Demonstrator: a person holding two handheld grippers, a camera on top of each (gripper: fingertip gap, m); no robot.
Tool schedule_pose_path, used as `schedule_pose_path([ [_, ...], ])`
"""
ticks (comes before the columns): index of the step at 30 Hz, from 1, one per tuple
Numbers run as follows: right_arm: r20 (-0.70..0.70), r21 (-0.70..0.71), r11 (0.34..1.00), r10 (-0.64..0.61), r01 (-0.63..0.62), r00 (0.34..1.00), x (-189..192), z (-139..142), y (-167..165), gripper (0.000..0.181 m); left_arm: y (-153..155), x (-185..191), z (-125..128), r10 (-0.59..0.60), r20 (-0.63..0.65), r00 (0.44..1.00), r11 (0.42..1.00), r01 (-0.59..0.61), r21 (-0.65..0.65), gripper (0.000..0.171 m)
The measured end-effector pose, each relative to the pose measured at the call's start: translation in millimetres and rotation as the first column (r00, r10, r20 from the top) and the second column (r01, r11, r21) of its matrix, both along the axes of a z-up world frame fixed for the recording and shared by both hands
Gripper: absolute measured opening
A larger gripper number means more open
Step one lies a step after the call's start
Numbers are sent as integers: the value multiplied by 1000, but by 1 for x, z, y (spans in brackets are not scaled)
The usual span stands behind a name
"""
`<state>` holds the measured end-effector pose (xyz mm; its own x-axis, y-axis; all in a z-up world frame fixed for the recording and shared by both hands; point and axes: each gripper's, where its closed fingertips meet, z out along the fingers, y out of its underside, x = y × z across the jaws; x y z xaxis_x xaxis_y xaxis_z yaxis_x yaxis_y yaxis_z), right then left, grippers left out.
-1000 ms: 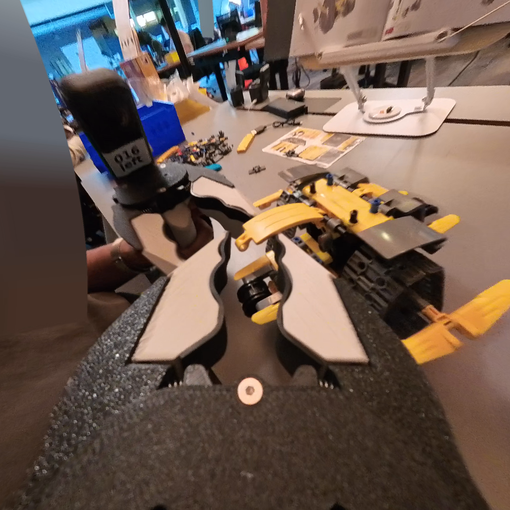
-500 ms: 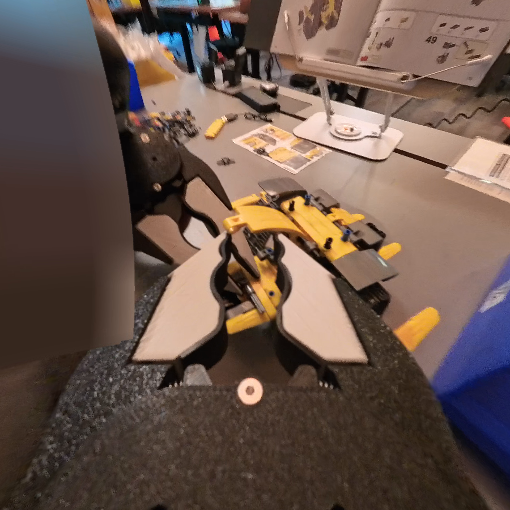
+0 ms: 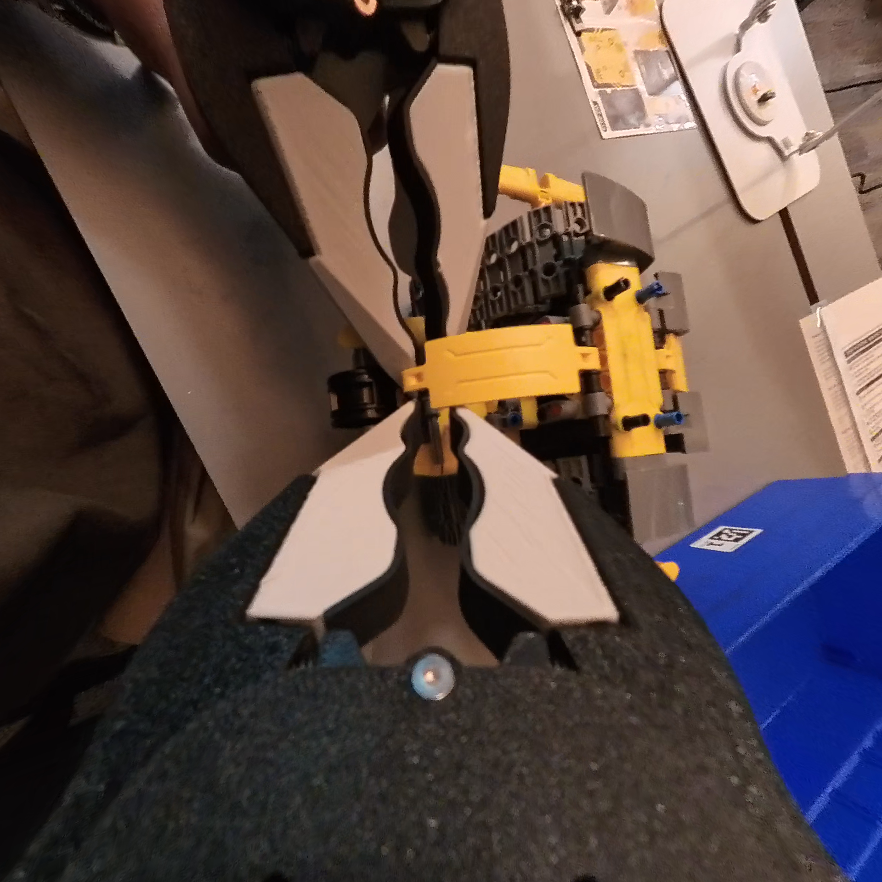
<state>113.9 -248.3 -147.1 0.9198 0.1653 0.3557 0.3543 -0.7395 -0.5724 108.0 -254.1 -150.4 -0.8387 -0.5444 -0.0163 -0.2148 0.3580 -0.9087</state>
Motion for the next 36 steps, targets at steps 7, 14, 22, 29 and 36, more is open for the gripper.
schedule_pose_path([
  [7, -37, -4, 1000, 24, -24, 999, -2, -2, 0, 7, 2, -1, 1, 3, -23, 1000, 997, -5, -81, 3],
  [14, -84, 26, 999, 41, -39, 996, -3, -1, 0, 6, 4, -2, 2, -7, -57, 998, 985, -3, -172, 2],
  [22, -107, 59, 998, 34, -28, 994, -3, -2, -2, 6, 5, -3, 4, -29, -105, 994, 961, -1, -277, 2],
  [29, -113, 69, 997, 30, -23, 993, -3, -2, -2, 6, 7, -4, 4, -27, -126, 992, 957, -11, -292, 2],
  [36, -104, 63, 998, 19, -13, 994, -4, -3, -3, 6, 9, -7, 3, -16, -131, 991, 958, -22, -287, 3],
])
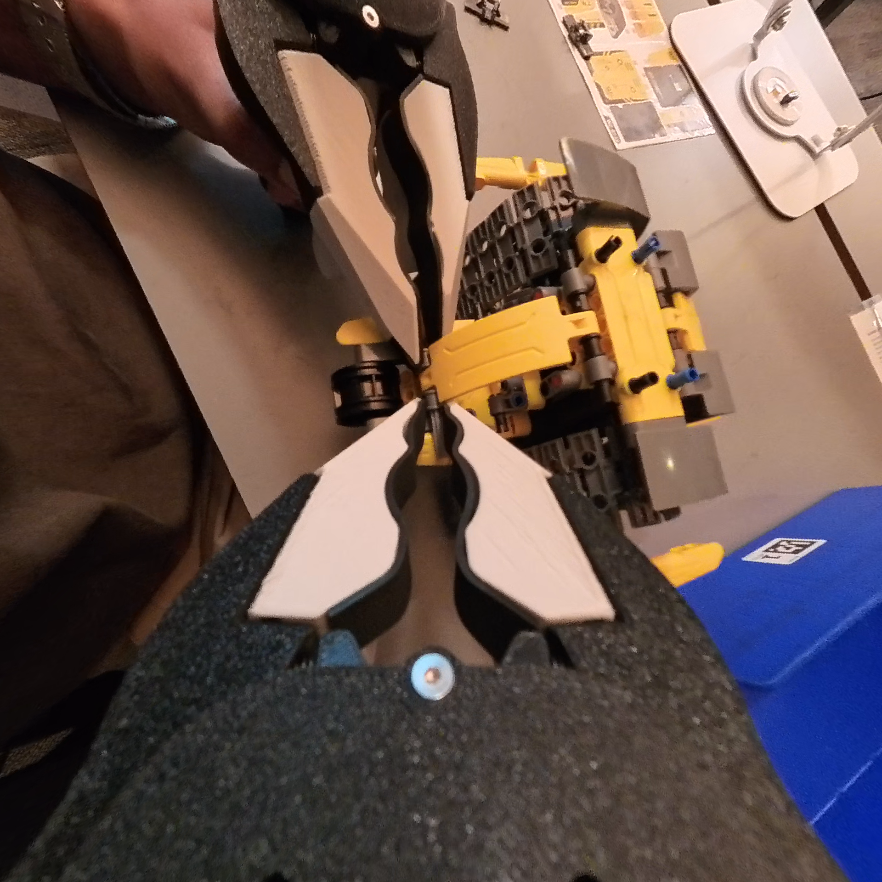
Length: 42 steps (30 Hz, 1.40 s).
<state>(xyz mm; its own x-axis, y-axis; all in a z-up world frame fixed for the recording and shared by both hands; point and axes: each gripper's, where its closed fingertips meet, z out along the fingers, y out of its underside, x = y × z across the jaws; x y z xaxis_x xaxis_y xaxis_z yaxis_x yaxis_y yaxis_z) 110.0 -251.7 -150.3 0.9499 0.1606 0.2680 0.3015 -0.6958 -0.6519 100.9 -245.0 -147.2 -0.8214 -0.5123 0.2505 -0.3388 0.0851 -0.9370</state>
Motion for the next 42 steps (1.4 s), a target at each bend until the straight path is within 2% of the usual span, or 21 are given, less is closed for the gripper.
schedule_pose_path([
  [9, 33, 11, 999, -33, 33, 999, 1, 1, 2, 6, 1, 1, 1, 3, 1, 1000, 1000, -3, -5, 3],
  [13, 30, 10, 999, -40, 40, 999, -1, 0, 0, 13, 1, 1, 1, 6, 2, 1000, 1000, -6, -5, 4],
  [14, 26, 17, 999, -43, 42, 999, -2, 1, -1, 14, 1, 1, 1, 11, 3, 1000, 1000, -11, -6, 6],
  [16, 6, 41, 998, -49, 49, 999, -4, 5, -2, 16, 0, 2, 4, 14, 5, 1000, 1000, -14, -27, 24],
  [19, -28, 82, 993, -83, 85, 996, -3, 9, -7, 17, -4, 0, 6, -5, -8, 1000, 998, 5, -56, 28],
  [23, -68, 119, 980, -151, 158, 986, 6, 6, -15, 14, -10, 2, 9, -5, -9, 1000, 997, 4, -75, 22],
  [25, -112, 140, 974, -162, 177, 980, 6, 4, -15, 12, -10, 5, 12, -5, -26, 1000, 994, 2, -106, 5],
  [30, -140, 183, 963, -172, 196, 975, 7, 3, -13, 8, -8, 4, 19, -39, -80, 996, 972, 19, -233, 2],
  [36, -166, 238, 948, -177, 214, 970, 8, 3, -13, 7, -7, 10, 12, 55, -41, 998, 987, -61, -146, 3],
  [42, -142, 248, 952, -149, 181, 979, 10, 5, -12, 4, -3, 13, 14, 91, -60, 994, 980, -100, -174, 2],
])
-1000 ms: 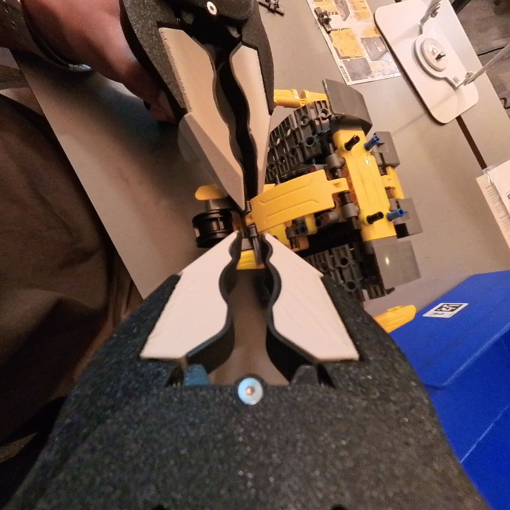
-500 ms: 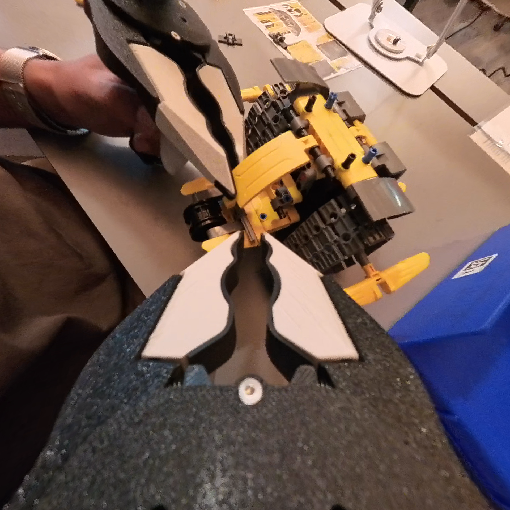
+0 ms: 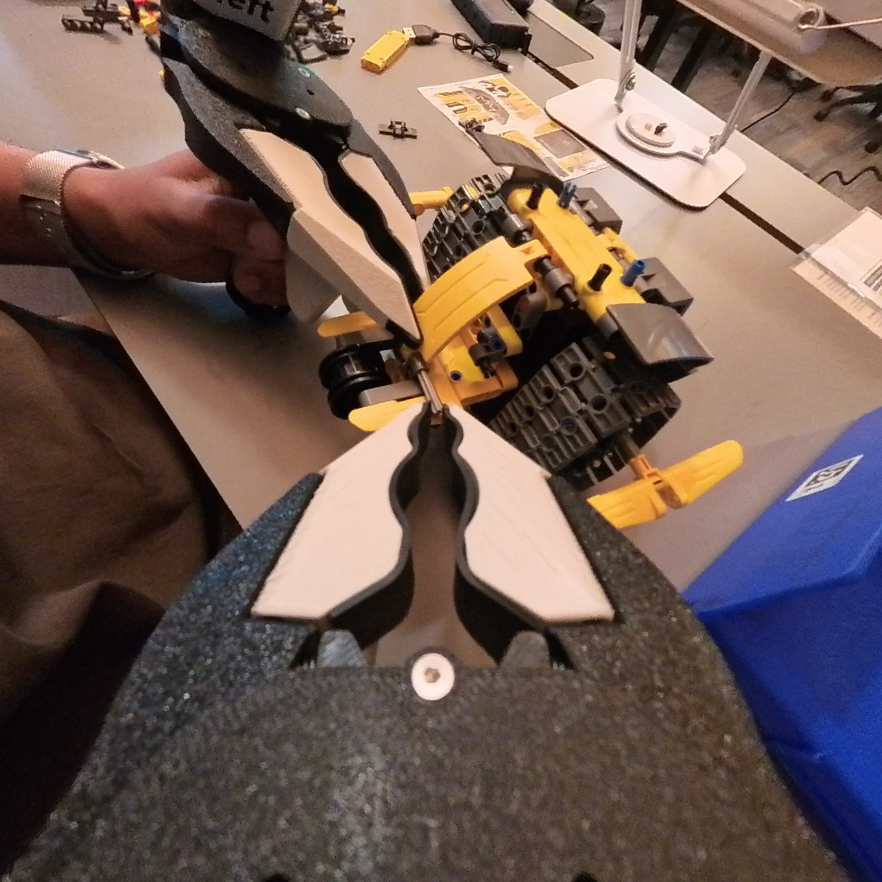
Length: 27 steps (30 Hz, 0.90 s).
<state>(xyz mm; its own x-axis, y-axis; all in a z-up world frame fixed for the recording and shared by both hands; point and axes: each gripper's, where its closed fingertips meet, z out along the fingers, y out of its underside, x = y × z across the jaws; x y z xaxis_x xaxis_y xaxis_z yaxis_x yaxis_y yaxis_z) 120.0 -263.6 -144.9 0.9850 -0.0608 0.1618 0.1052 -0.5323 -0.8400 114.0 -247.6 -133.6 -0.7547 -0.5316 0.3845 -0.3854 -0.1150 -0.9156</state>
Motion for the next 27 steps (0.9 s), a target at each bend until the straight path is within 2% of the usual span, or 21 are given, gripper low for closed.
schedule_pose_path([
  [8, 85, -119, 989, 94, -84, 992, 2, 0, 4, 3, 3, 2, 2, 21, -16, 1000, 999, -21, -37, 2],
  [12, 119, -158, 979, 148, -128, 982, 3, 1, 8, 3, 7, 4, 3, 23, -57, 998, 995, -29, -100, 1],
  [17, 76, -162, 974, 169, -155, 983, 2, 1, 12, 3, 12, 7, 5, 44, -61, 997, 991, -51, -120, 3],
  [20, 40, -179, 964, 208, -198, 977, -12, -6, 20, 3, 27, 11, 12, 121, -49, 991, 975, -128, -182, 12],
  [24, 104, -182, 967, 200, -179, 974, -16, -1, 33, 1, 54, 5, 20, 204, -67, 977, 942, -215, -260, 29],
  [27, 67, -177, 955, 252, -238, 965, -24, 8, 34, 14, 75, -7, 26, 288, -65, 955, 906, -294, -304, 45],
])
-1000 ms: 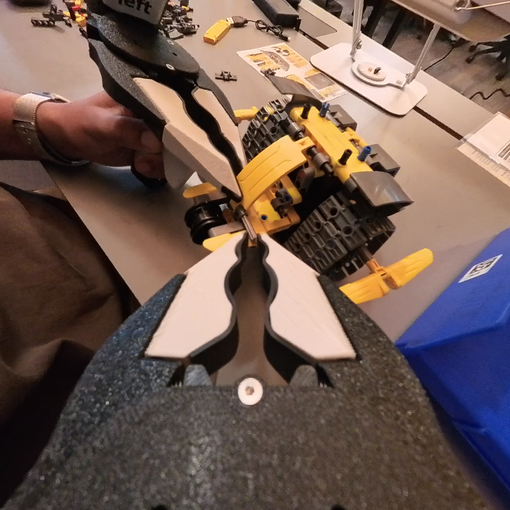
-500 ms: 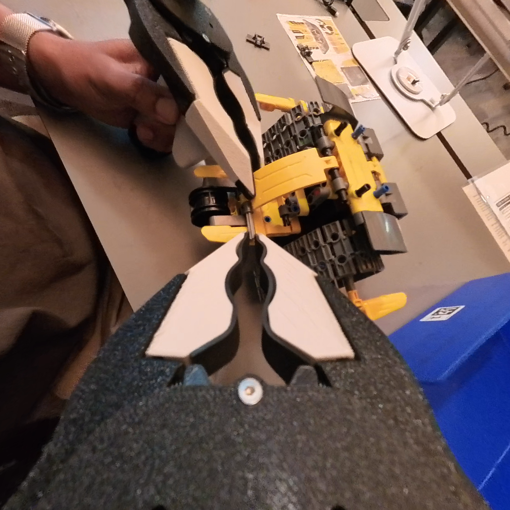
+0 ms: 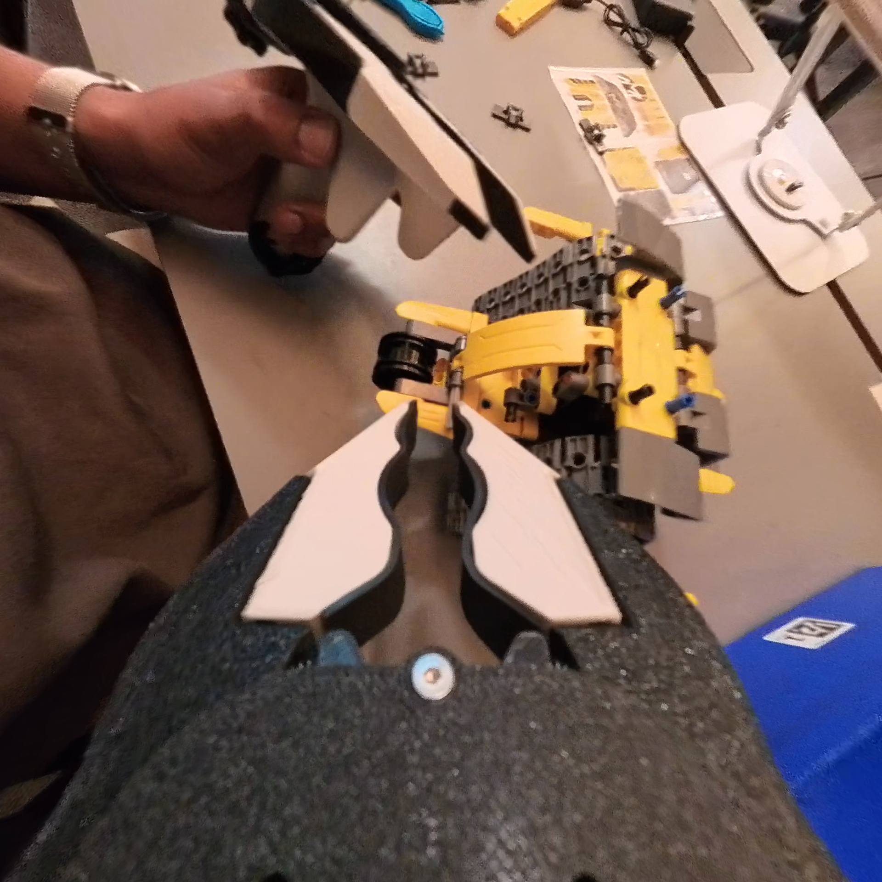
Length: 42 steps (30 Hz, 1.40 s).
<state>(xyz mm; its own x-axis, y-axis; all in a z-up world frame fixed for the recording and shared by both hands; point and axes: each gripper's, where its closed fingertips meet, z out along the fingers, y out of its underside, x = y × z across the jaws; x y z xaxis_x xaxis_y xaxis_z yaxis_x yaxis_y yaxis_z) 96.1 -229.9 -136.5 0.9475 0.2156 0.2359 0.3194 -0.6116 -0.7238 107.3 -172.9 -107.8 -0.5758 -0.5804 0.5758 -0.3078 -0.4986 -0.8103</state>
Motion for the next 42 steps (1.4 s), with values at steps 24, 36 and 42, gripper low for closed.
schedule_pose_path([
  [24, 336, -621, 698, 648, -356, 684, 32, 12, 41, 39, 33, 8, -40, 443, -14, 896, 768, -372, 521, 54],
  [36, 278, -638, 718, 551, -278, 787, 33, 3, 120, 23, 79, -10, 4, 420, 32, 907, 879, -415, 236, 88],
  [42, 207, -676, 693, 505, -251, 838, 31, 2, 126, 29, 87, -13, -23, 299, -141, 944, 873, -211, 439, 98],
])
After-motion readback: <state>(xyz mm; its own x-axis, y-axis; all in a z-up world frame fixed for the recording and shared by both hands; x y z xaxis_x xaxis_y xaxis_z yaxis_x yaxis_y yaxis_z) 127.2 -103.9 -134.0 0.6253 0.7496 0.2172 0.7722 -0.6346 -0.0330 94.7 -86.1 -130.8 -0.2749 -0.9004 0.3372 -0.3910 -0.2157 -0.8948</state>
